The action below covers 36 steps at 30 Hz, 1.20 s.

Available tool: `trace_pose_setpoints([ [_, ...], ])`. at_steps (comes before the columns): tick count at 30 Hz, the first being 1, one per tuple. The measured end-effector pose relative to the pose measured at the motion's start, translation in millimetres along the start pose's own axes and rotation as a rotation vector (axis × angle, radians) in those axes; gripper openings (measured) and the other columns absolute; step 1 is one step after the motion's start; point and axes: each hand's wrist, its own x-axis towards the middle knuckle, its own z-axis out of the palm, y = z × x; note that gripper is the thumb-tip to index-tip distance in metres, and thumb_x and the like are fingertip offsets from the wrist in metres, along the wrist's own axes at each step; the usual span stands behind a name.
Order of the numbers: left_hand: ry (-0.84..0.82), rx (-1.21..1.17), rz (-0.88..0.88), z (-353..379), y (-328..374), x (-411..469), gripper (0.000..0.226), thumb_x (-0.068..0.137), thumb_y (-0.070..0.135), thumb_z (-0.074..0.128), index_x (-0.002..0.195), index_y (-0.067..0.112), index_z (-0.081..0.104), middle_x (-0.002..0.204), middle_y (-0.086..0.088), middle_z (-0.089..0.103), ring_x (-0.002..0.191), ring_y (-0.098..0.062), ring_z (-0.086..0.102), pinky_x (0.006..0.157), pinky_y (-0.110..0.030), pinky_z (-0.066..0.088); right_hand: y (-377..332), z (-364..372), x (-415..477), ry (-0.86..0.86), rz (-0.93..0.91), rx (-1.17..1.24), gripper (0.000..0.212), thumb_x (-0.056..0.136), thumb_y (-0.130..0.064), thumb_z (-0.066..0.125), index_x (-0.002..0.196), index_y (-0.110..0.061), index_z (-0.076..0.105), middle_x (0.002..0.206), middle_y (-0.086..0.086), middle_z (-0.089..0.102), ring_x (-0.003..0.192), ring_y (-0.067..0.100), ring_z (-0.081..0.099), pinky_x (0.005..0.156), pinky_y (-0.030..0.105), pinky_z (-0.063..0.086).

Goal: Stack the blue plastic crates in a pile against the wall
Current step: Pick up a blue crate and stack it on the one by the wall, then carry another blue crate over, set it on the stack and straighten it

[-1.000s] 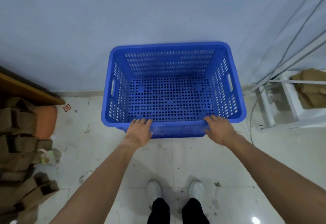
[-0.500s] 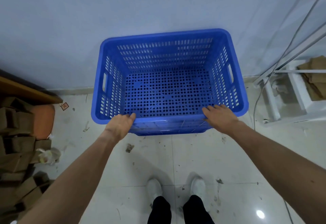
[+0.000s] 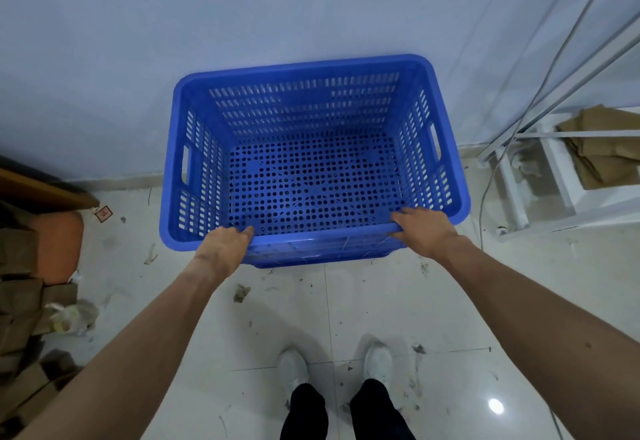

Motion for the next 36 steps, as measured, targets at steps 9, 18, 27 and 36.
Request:
trace_pose_setpoints([
  [9,0.016,-0.518,-0.150,-4.0,17.3,-20.3,0.062,0.085,0.042,0.064,0.141,0.025,0.045,0.138,-0.007,0.053,0.125,-0.030,0.052,0.112,-0.045,0.036,-9.7,7.6,-29.8,0.103,0.065,-0.016,0.065,0.093,-0.063,0.038,0.136,-0.014,0.041,0.133,0.007,0.050,0.122,0.027,0.047,0.107,0.041,0.033],
  [18,-0.032,-0.873,-0.097,-78.6,44.2,-91.4,0.079,0.087,0.035,0.072,0.154,0.023,0.030,0.161,-0.009,0.029,0.141,-0.030,0.039,0.109,-0.040,0.042,2.5,-40.6,-92.6,-0.122,0.068,0.147,0.069,0.095,-0.049,0.043,0.153,-0.014,0.026,0.157,0.010,0.029,0.143,0.030,0.029,0.114,0.044,0.032],
  [27,0.103,-0.847,-0.058,-161.6,68.2,-173.9,0.050,0.087,0.042,0.065,0.128,0.016,0.052,0.121,-0.005,0.064,0.102,-0.023,0.061,0.087,-0.036,0.051,9.6,-99.1,-158.3,-0.080,0.094,0.209,0.053,0.096,-0.041,0.047,0.140,-0.012,0.042,0.140,0.012,0.046,0.126,0.030,0.046,0.097,0.042,0.044],
  [36,0.094,-1.013,-0.109,-157.1,85.7,-216.1,0.028,0.091,0.034,0.062,0.112,0.016,0.063,0.108,-0.005,0.068,0.098,-0.024,0.064,0.091,-0.041,0.054,1.1,-99.3,-211.8,0.040,0.031,0.285,0.053,0.094,-0.040,0.054,0.137,-0.012,0.044,0.132,0.012,0.048,0.116,0.030,0.050,0.086,0.039,0.045],
])
